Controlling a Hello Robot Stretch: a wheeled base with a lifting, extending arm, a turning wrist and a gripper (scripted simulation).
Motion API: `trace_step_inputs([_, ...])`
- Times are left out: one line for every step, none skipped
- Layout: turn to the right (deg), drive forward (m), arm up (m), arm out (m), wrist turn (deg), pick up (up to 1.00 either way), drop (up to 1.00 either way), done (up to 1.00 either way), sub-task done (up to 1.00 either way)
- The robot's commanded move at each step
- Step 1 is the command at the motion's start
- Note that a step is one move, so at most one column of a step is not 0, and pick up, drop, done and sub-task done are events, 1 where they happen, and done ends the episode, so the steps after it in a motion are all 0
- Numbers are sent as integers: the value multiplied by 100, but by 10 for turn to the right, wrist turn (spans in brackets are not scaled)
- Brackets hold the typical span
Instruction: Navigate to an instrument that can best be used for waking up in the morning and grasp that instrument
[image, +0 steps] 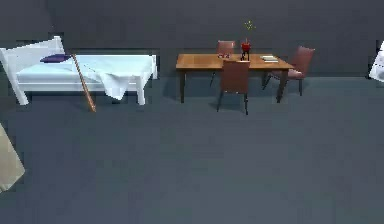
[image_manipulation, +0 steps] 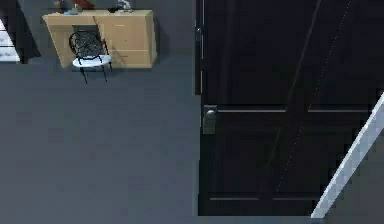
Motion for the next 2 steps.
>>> trace_step_inputs([450, 0, 0, 0, 0, 0, 0, 0, 0])
trace_step_inputs([30, 0, 0, 0, 0, 0, 0, 0, 0])
